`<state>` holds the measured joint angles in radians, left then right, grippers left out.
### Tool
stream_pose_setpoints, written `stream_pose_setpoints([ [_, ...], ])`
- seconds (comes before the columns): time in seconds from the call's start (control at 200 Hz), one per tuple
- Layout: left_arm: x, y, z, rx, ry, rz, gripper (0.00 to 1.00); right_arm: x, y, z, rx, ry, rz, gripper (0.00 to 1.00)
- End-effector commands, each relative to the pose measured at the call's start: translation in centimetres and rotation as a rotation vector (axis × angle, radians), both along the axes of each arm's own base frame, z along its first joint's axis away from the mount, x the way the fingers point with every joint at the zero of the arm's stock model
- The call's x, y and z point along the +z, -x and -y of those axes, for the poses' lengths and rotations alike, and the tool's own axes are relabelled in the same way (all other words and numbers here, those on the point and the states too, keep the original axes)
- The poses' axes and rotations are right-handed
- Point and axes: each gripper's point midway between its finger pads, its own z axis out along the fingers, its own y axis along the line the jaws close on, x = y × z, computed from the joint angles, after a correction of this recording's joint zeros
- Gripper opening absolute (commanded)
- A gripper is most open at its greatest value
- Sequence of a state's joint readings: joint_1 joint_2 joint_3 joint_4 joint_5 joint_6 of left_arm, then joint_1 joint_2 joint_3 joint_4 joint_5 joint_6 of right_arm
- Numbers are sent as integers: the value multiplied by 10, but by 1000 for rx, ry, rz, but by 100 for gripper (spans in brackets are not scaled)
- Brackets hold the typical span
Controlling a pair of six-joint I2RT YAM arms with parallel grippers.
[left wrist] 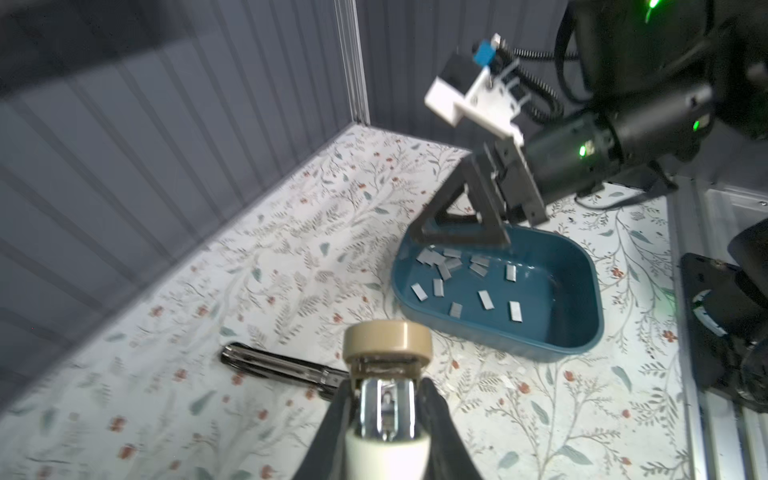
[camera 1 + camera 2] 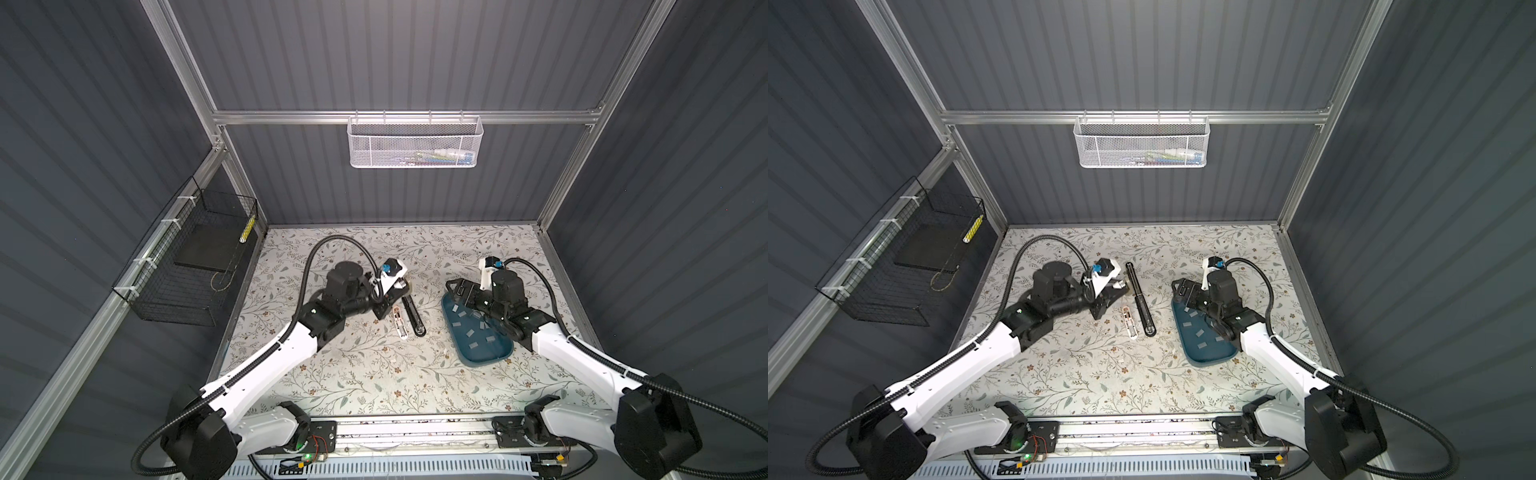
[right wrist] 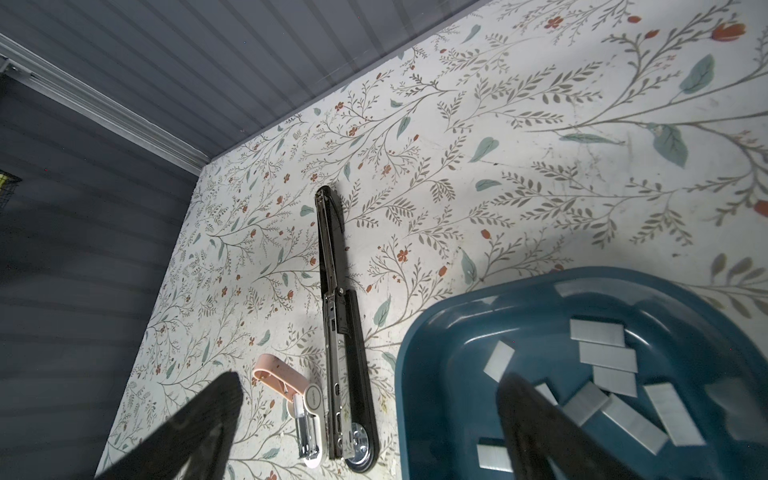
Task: Load the staples into the stapler
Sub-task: 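Carry the beige object toward the center with the left gripper while the right approaches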
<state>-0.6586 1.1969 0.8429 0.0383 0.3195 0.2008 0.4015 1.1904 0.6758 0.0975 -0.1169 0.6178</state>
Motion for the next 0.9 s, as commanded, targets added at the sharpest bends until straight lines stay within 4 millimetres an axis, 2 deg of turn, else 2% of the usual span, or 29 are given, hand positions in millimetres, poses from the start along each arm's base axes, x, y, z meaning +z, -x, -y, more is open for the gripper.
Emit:
stream_pose_setpoints([
  [0.0,-21,-3,8,-14,110,3,0,1,2,-9,55,-20,37,92],
  [0.085,-54,1,5,-58,21,56,0,3,3,-14,81,-29,54,88],
  [0.135,-66,-2,2,-41,-3,83,0,5,4,-18,102,-34,62,87],
  [0.225,-66,-11,-4,22,-15,79,0,10,6,-26,132,-28,86,86],
  [0.385,-62,-2,-7,-16,-41,98,0,22,14,-46,211,-6,147,85],
  [0.49,-60,-1,-12,5,-27,133,0,28,22,-66,293,18,186,85],
  [0.59,-60,1,-8,-16,-19,132,0,33,30,-88,375,39,207,85],
  [0.715,-58,6,-3,-61,-16,120,0,32,42,-113,467,36,199,85],
  [0.895,-58,11,-4,-75,-20,128,0,31,53,-133,532,49,203,85],
])
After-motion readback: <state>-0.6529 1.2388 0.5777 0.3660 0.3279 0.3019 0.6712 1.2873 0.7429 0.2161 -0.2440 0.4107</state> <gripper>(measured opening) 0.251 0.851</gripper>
